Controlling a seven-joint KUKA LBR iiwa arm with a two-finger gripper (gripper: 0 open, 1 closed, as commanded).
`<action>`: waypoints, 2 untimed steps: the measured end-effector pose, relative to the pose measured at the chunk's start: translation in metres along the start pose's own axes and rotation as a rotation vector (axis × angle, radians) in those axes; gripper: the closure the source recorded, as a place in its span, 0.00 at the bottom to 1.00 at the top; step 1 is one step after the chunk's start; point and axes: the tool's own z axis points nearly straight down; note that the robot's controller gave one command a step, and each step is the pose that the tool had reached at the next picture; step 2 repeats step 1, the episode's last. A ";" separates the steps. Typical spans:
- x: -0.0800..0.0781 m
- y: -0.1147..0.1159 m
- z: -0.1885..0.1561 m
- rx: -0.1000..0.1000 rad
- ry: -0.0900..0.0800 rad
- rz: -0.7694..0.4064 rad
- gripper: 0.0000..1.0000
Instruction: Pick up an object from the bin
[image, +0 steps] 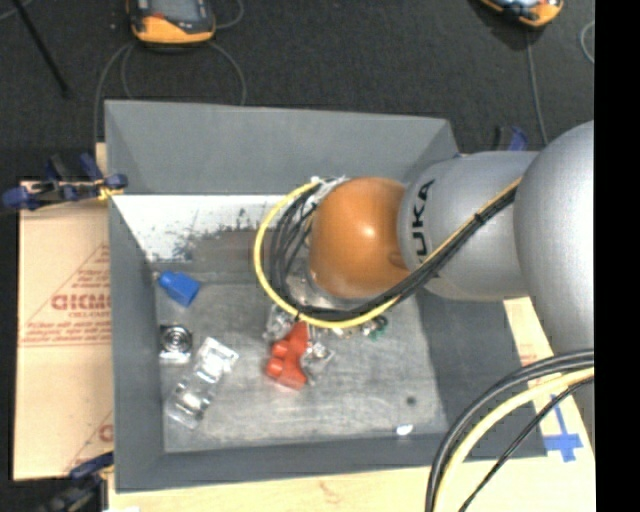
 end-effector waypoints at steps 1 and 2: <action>0.006 -0.003 -0.121 0.002 0.002 -0.030 1.00; 0.006 -0.003 -0.121 0.002 0.002 -0.030 1.00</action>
Offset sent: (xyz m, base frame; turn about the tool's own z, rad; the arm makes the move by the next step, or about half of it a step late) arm -0.0064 -0.0054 0.1156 -0.0343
